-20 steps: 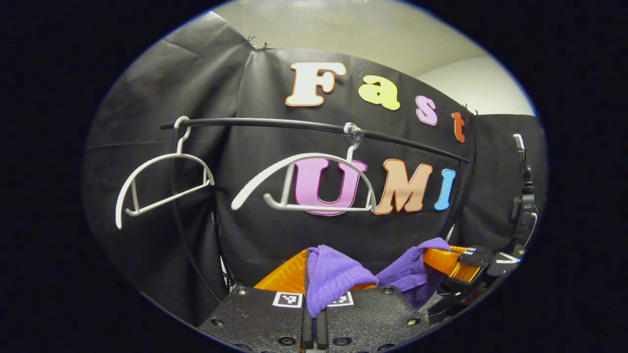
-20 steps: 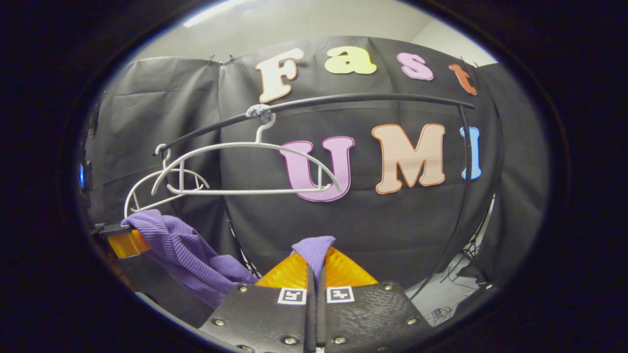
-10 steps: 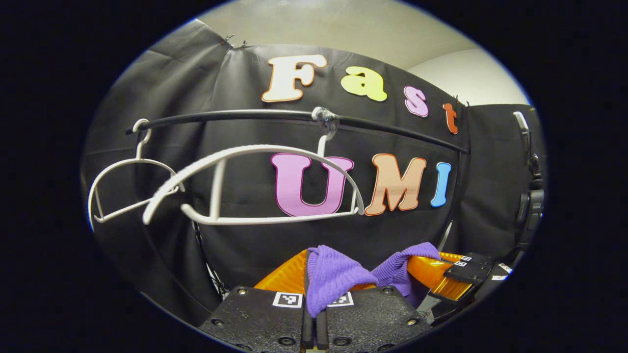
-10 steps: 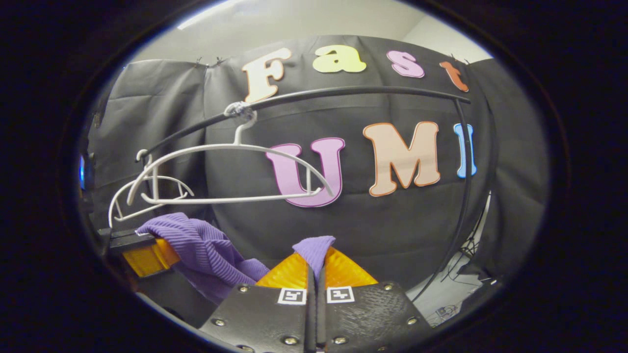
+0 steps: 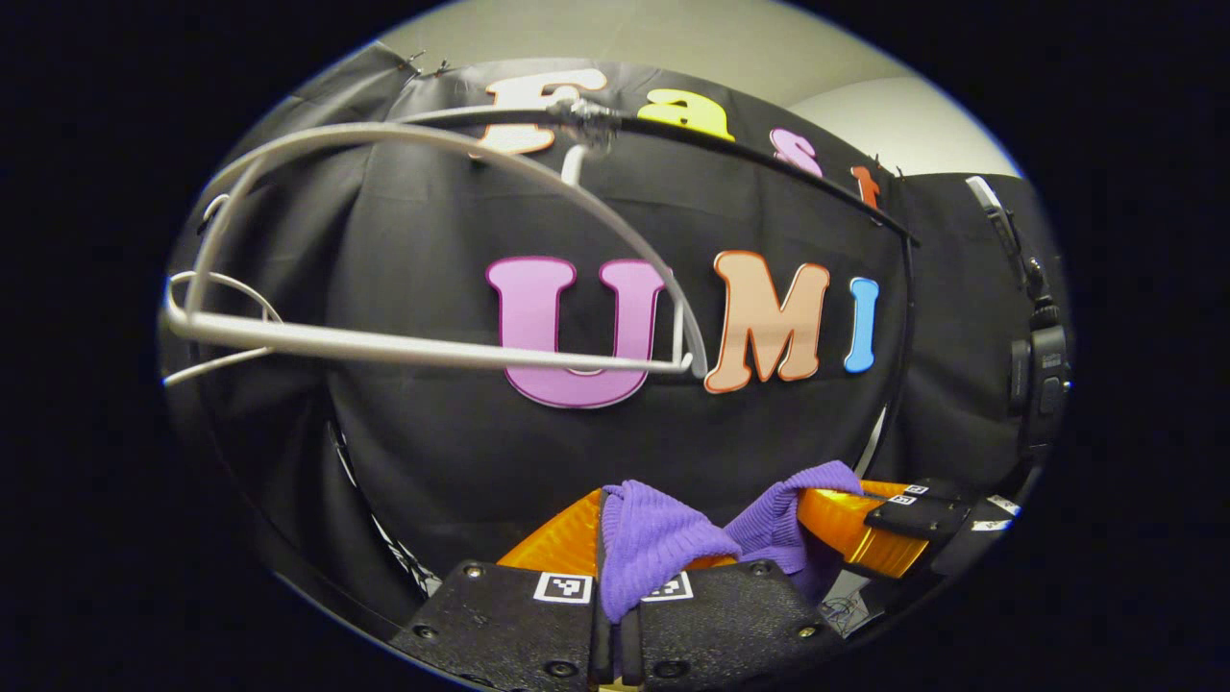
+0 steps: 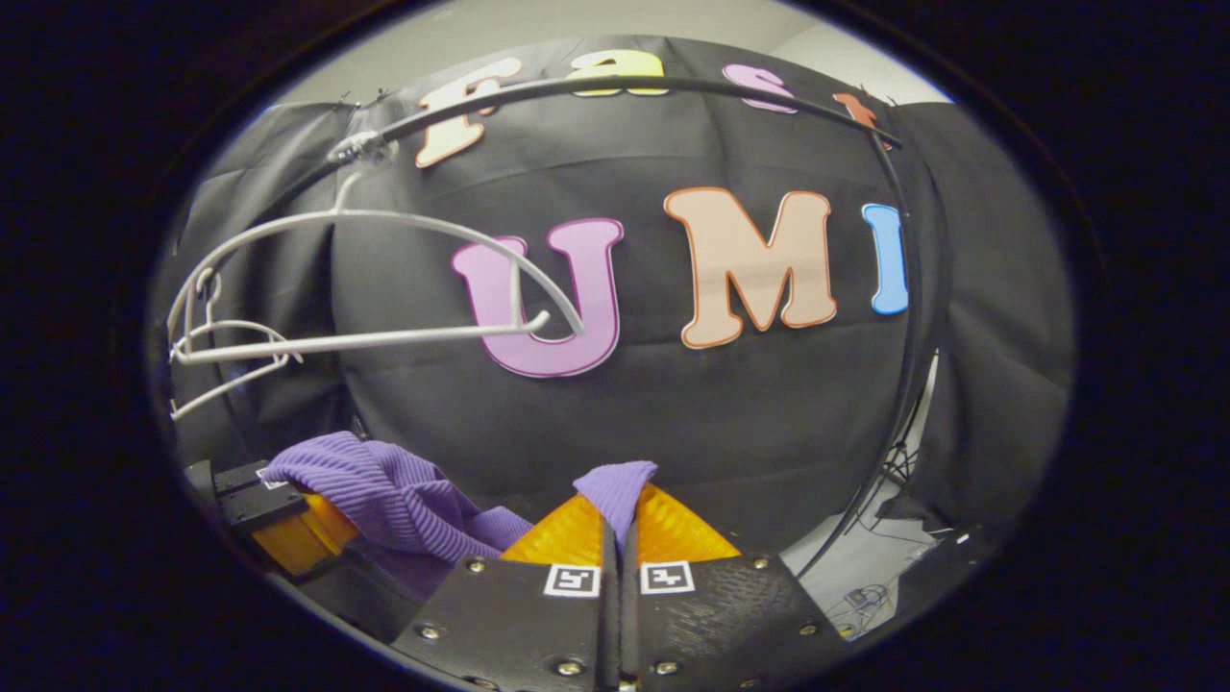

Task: Grasp the clothes on the hanger with both hands and then place them into the laundry hamper below.

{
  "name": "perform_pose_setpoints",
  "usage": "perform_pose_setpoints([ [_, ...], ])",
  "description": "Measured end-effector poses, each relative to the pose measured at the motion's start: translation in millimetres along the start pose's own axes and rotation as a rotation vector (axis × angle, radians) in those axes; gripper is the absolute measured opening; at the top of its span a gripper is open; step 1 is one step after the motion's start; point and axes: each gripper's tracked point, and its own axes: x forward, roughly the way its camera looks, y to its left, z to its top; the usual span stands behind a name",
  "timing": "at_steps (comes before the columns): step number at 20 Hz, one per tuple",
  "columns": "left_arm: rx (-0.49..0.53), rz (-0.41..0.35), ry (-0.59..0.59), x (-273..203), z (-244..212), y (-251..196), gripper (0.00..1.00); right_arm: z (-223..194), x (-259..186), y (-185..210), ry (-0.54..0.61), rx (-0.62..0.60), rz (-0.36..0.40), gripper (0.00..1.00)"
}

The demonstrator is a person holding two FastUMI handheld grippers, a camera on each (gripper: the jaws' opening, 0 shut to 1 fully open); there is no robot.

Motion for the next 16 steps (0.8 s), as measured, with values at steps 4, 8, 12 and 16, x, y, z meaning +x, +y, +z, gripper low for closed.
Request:
perform_pose_setpoints([
  [4, 0.037, 0.002, 0.045, 29, -42, 5, 0.05, -34, 29, -13, 0.05, -0.051, -0.053, 0.01],
  [8, 0.032, 0.008, 0.148, 61, -104, 10, 0.04, -94, 56, -20, 0.149, -0.07, -0.082, 0.01],
  [12, 0.064, 0.029, 0.243, 91, -168, 7, 0.05, -162, 76, -26, 0.246, -0.083, -0.102, 0.0],
  [16, 0.09, 0.004, 0.317, 104, -229, 5, 0.05, -229, 87, -36, 0.337, -0.087, -0.114, 0.01],
])
